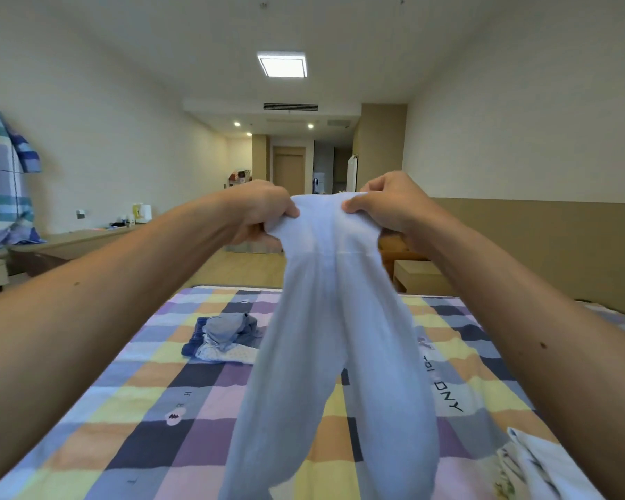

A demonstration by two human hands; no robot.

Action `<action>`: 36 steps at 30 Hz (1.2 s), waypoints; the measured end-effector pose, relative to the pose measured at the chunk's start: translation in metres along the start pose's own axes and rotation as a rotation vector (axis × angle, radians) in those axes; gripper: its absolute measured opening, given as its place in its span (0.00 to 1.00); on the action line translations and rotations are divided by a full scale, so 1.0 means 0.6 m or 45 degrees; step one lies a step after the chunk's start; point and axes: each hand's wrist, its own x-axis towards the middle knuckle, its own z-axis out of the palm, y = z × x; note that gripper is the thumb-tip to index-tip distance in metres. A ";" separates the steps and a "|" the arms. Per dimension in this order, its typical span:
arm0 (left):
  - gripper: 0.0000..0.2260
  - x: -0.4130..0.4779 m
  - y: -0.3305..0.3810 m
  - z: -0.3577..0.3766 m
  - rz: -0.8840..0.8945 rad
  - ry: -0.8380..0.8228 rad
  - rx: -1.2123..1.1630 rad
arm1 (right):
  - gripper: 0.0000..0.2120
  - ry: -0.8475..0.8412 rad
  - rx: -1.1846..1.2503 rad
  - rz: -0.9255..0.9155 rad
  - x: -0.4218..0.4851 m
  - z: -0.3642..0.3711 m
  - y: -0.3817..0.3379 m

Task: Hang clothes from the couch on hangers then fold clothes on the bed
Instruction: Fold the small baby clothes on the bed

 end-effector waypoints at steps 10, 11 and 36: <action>0.10 -0.033 0.009 0.023 0.344 -0.294 -0.045 | 0.20 0.047 0.807 -0.130 -0.035 0.042 -0.027; 0.09 -0.035 0.010 0.027 0.369 -0.267 -0.016 | 0.16 0.178 0.790 -0.191 -0.035 0.050 -0.017; 0.15 -0.034 -0.165 -0.198 0.149 0.616 -0.224 | 0.12 -1.319 0.683 0.407 -0.140 0.019 0.316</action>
